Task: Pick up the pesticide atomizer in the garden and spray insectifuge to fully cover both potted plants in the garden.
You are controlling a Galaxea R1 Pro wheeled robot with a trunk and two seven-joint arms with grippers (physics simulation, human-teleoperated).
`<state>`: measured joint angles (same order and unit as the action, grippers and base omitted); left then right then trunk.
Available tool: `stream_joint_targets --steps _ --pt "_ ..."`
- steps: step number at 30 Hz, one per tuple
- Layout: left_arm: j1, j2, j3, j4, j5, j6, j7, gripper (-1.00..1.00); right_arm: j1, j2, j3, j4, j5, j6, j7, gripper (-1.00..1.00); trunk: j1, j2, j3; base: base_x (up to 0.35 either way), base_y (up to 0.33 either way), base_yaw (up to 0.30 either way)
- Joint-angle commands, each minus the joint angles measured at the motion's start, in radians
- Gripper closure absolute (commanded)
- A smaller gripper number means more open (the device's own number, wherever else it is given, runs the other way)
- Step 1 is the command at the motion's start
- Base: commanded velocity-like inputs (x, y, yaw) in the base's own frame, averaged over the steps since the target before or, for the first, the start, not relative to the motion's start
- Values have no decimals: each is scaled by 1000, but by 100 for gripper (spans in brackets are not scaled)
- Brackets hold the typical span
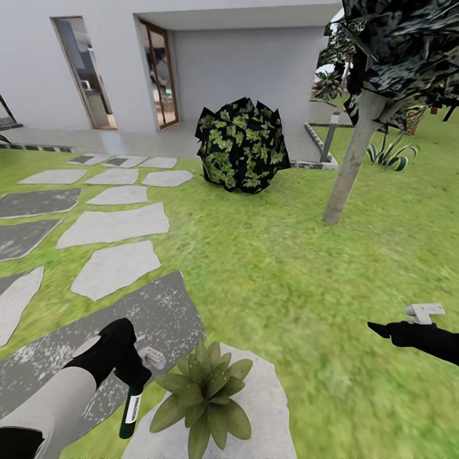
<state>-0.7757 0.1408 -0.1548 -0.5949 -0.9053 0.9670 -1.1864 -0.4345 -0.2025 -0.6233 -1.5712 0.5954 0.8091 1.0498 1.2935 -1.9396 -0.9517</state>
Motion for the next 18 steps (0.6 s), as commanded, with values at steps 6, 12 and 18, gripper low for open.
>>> stream_joint_targets --steps 6,12,18 --pt "0 -1 -3 -2 -8 6 -10 100 -1 0 -1 -1 9 4 10 -100 0 0 -6 0 0 0" --pt "0 -1 -3 -2 -7 6 -10 100 -1 0 -1 -1 10 5 10 -100 0 0 -7 0 0 0" --pt "15 -1 -5 -2 -6 4 -10 100 -1 0 -1 -2 10 7 10 -100 0 0 -7 0 0 -183"
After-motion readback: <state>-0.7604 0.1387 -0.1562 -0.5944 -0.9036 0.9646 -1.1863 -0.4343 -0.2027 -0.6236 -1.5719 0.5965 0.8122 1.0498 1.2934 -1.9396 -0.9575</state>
